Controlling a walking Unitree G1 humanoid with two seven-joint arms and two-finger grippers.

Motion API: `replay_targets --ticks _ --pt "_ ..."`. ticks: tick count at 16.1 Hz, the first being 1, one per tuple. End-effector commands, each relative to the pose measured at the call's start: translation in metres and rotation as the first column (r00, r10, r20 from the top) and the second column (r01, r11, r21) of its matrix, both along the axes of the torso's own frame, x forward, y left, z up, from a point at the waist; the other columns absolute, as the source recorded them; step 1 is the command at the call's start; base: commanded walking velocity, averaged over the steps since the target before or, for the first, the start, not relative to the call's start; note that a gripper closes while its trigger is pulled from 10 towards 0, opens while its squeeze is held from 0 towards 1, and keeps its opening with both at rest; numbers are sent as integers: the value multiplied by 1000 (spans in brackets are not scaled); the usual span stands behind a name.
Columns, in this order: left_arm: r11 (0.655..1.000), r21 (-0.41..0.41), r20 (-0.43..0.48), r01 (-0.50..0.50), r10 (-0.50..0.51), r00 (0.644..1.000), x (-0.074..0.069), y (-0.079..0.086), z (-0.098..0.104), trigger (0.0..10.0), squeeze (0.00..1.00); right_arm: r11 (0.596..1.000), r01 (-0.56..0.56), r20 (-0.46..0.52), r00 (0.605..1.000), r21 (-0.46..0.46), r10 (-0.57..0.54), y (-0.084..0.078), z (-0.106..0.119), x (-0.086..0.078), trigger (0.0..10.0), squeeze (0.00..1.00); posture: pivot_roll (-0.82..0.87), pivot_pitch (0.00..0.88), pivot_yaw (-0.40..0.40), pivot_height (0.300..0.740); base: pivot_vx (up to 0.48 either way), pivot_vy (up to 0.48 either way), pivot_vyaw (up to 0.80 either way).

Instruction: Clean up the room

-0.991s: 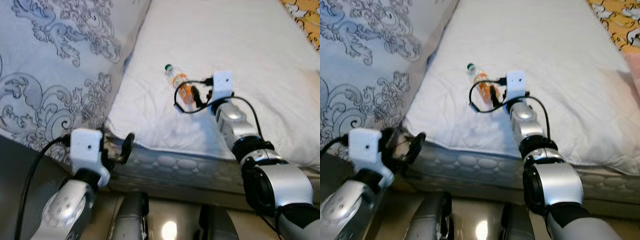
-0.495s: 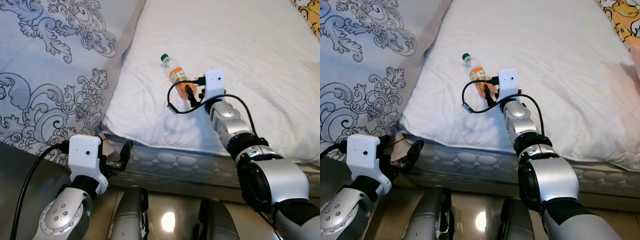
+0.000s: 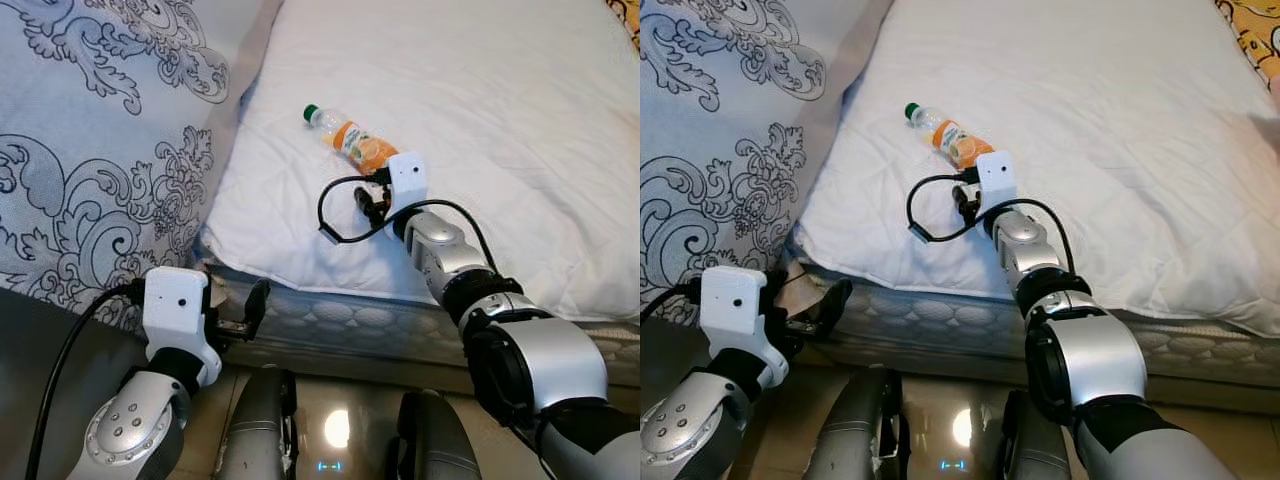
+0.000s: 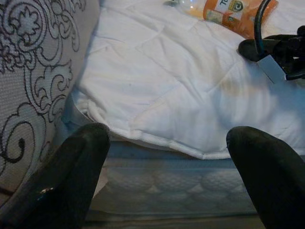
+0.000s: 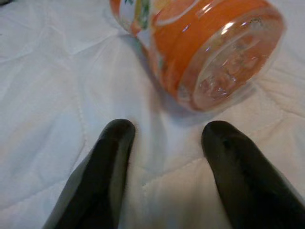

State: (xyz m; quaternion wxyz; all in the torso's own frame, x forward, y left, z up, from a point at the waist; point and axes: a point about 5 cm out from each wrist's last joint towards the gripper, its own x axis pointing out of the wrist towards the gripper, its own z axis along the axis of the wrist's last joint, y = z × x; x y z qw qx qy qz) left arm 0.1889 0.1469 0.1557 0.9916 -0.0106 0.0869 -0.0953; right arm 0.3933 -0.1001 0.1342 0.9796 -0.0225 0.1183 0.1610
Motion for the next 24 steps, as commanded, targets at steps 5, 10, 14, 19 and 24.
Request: replay_targets --ticks 5,10,14,19,24 --pt "1000 4 10 -2 2 1000 16 -5 -9 10000 0 995 53 129 991 -84 -42 -8 -4 -4 10000 0 222 105 10 640 0 0 0" --pt "997 -35 61 76 -73 995 58 -17 -18 10000 0 994 108 243 964 4 -105 -27 -40 -63 10000 1000 61 0 -12 640 0 0 0" --pt "992 -79 90 94 -87 992 97 -27 -24 10000 0 952 298 449 842 74 -299 -49 -10 -86 10000 1000 -72 0 34 640 0 0 0" --pt "993 -96 142 69 -55 988 115 -32 -24 10000 0 935 334 481 804 120 -349 -68 6 -93 10000 1000 -130 0 62 640 0 0 0" --pt "993 -61 179 102 -89 980 121 -36 -25 10000 0 923 355 419 823 147 -383 -70 -1 -92 10000 0 -145 0 66 679 0 0 0"
